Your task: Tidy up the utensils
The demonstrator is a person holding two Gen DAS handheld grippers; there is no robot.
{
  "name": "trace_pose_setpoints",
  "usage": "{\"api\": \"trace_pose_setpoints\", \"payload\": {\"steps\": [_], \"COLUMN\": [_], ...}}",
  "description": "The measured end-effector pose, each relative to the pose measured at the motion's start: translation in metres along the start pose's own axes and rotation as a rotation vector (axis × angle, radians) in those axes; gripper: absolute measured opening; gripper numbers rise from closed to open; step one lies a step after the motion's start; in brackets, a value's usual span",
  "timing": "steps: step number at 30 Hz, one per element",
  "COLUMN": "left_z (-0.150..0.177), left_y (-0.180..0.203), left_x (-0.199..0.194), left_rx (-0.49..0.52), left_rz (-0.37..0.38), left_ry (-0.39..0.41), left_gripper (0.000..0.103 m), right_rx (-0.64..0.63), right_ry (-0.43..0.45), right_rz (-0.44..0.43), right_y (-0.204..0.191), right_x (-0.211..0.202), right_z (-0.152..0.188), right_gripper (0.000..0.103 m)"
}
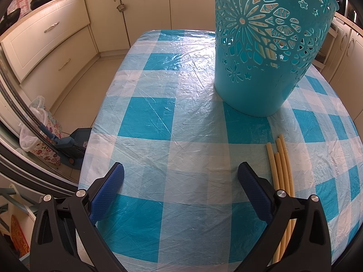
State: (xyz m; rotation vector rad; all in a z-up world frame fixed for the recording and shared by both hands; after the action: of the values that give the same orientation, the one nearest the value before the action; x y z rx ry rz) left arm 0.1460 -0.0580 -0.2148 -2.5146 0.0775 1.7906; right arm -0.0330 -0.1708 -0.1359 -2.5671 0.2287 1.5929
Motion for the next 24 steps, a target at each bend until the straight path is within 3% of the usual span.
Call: {"api": "trace_pose_setpoints", "payload": {"steps": [24], "left_z": [0.000], "left_y": [0.000], "left_x": [0.000], "left_rx": [0.000], "left_rz": [0.000], "left_ry": [0.000], "left_gripper": [0.096], "right_rx": [0.007], "right_ry": [0.038], "right_rz": [-0.010], "right_y": [0.002], "right_x": [-0.015], "right_z": [-0.002], "right_gripper": [0.088]}}
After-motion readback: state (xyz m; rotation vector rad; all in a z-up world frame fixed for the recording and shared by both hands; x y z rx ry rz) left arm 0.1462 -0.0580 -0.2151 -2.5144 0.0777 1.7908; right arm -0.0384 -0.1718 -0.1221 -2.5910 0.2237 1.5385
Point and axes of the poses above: each gripper's, at about its wrist camera, not at the fingertips, and x roughly the way its jaws point, y to its right, z to its underside, the point moved 8 cm from there along x, roughly the way its jaws point, and after that the axes turned 15 degrees about -y, right-handed, at the moved point
